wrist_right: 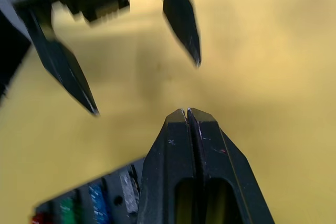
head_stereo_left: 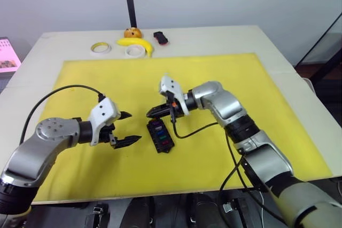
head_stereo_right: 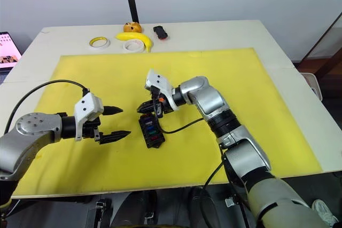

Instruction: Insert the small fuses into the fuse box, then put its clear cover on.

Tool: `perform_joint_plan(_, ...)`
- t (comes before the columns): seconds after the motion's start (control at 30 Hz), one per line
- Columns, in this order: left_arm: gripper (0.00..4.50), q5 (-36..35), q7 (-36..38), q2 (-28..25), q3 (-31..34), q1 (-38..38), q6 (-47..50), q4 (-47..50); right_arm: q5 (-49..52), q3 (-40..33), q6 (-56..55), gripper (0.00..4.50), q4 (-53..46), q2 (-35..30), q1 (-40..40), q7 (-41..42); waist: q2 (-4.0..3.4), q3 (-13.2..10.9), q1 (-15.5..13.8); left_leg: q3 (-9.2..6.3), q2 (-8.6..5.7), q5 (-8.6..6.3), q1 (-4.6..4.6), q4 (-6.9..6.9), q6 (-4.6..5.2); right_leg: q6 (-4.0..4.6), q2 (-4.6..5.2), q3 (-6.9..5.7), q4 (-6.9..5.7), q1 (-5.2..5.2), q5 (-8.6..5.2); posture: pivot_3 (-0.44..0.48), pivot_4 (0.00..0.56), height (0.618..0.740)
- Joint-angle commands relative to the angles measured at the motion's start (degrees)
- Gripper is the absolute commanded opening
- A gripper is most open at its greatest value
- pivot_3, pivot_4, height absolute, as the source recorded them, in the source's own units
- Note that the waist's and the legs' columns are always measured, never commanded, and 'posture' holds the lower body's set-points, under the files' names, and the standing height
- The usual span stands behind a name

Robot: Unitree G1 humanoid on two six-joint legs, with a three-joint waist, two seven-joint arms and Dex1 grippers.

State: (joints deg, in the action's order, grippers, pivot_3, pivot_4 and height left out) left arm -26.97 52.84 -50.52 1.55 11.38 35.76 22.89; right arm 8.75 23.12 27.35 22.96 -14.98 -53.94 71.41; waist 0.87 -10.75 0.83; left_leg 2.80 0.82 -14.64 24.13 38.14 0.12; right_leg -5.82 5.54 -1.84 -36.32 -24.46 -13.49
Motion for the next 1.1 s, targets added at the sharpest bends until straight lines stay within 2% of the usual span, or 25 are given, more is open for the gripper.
perform_joint_plan(0.03, 4.5, -0.94, -0.1, -0.36, 2.55, -0.45, 0.04, 1.96, -3.93, 3.4, -4.63, 0.06, 2.27, -0.92, 1.83, 0.85, 0.0, 0.0, 0.0, 0.0, 0.0, 0.0, 0.0, 0.0, 0.0, 0.0, 0.0, 0.0, 0.0, 0.0, 0.0, 0.0, 0.15, 0.74)
perform_joint_plan(0.23, 4.5, -1.17, -0.16, -0.27, 2.86, -0.69, 0.28, 2.32, -2.49, 0.81, -5.1, 0.06, 0.79, -1.36, 1.11, 1.32, 0.01, 0.01, -0.08, -0.02, 0.01, 0.0, -0.09, 0.0, 0.0, 0.0, 0.0, 0.0, 0.0, 0.08, 0.0, 0.0, 0.15, 0.74)
perform_joint_plan(0.5, 4.5, -5.64, 0.78, -0.77, 6.81, -1.25, 2.37, 4.37, 8.31, -10.32, 8.37, 0.06, -13.14, -5.36, -4.78, 1.3, 0.0, -0.01, -0.07, -0.05, 0.09, 0.0, 0.04, 0.01, 0.0, 0.0, 0.02, 0.0, -0.01, -0.03, 0.0, 0.0, 0.15, 0.74)
perform_joint_plan(0.67, 4.5, -9.23, 2.59, -3.75, 13.9, -6.23, 4.59, 7.16, 4.68, -10.6, 1.29, 0.06, -20.39, -15.36, -2.35, 2.51, 0.0, -0.01, -0.11, -0.04, 0.09, -0.01, 0.05, -0.02, 0.01, 0.0, 0.02, 0.0, 0.06, -0.05, 0.0, 0.0, 0.15, 0.74)
perform_joint_plan(0.87, 4.5, -9.42, 5.85, -8.8, 24.48, -17.27, 6.7, 10.36, -0.29, -11.54, -10.62, 0.06, -20.81, -30.35, 3.79, 7.14, -0.01, -0.03, -0.07, 0.03, 0.06, -0.01, 0.06, -0.02, 0.02, 0.01, 0.05, 0.01, 0.16, -0.04, 0.0, 0.0, 0.15, 0.74)
perform_joint_plan(0.97, 4.5, -8.89, 7.82, -9.33, 30.4, -23.05, 7.05, 11.42, -1.41, -13.24, -13.45, 0.96, -18.46, -36.09, 5.99, 7.99, -0.03, -0.04, 0.06, 0.05, 0.07, -0.01, 0.05, -0.03, 0.02, 0.03, 0.04, 0.0, 0.15, -0.05, -0.02, 0.0, 0.15, 0.74)
perform_joint_plan(1.1, 4.5, -8.22, 10.01, -8.63, 36.34, -28.76, 6.8, 11.6, -3.07, -15.04, -17.86, 2.83, -12.79, -42.09, 8.41, 8.47, -0.03, -0.04, 0.02, 0.12, 0.08, -0.01, 0.05, -0.03, 0.02, 0.21, 0.02, 0.0, 0.18, -0.07, -0.12, 0.0, 0.15, 0.74)
